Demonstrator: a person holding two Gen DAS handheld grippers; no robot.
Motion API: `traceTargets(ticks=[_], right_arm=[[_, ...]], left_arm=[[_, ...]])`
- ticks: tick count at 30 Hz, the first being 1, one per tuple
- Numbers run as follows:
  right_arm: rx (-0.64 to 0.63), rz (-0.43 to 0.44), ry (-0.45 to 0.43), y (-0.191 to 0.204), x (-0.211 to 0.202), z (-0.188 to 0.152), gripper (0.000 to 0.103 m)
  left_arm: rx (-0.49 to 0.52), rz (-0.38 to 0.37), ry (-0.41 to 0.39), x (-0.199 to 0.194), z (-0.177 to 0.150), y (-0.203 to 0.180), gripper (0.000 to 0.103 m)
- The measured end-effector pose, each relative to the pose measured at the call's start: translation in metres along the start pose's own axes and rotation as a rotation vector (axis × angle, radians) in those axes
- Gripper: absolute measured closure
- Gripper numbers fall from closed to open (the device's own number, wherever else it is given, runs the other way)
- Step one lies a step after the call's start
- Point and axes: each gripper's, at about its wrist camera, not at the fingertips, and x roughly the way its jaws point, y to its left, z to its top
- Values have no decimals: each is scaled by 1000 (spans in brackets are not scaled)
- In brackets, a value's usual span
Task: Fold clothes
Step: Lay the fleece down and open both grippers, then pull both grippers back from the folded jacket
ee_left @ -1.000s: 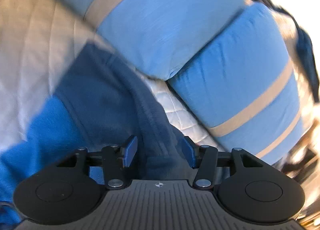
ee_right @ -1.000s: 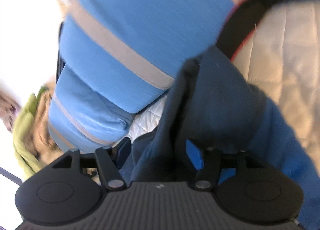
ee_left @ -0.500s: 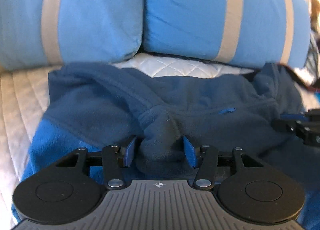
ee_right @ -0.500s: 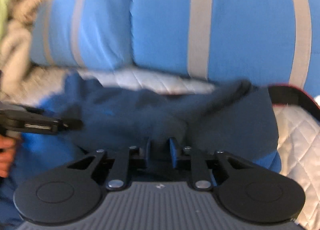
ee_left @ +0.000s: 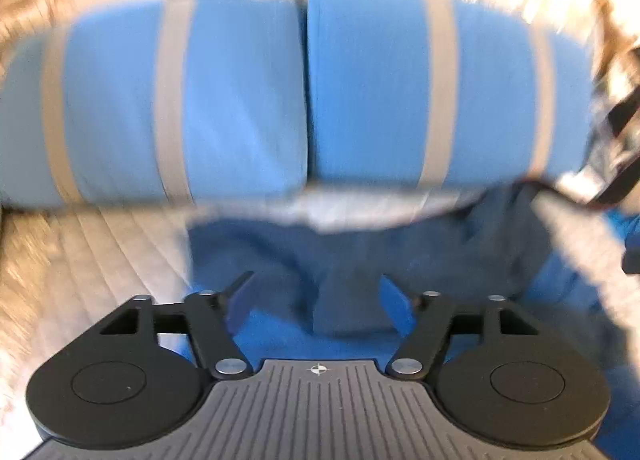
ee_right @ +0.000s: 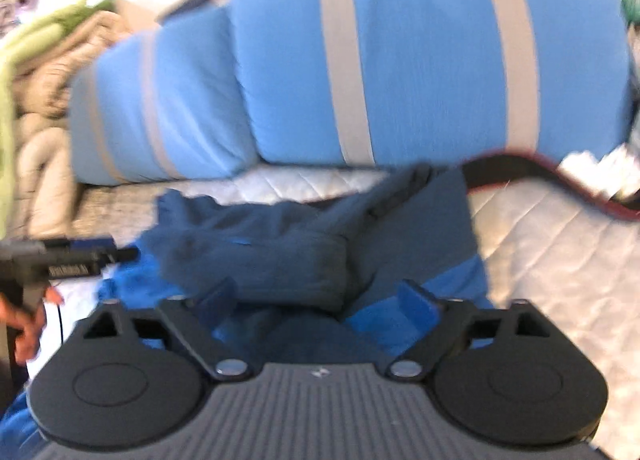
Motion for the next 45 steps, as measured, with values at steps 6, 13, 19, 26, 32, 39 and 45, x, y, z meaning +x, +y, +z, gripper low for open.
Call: traceTargets(ticks=[6, 13, 19, 26, 32, 39, 45], right_arm=[[-36, 16, -73, 12, -116, 13, 0], [-84, 39, -188, 27, -269, 15, 0], [-95, 43, -303, 25, -383, 7, 0], [-229, -139, -283, 29, -396, -45, 0], [-307, -190, -225, 30, -311, -151, 0], [-522, -271, -90, 47, -238, -254, 0], [-740, -301, -12, 70, -215, -298, 0]], left_arm=[[43, 18, -173, -150, 20, 14, 19], [112, -19, -294, -304, 18, 13, 16], [72, -126, -294, -390, 6, 31, 14], [213, -18, -248, -391, -65, 26, 13], [247, 42, -89, -315, -156, 25, 14], [498, 188, -18, -247, -237, -2, 14], [578, 129, -8, -238, -270, -25, 13]])
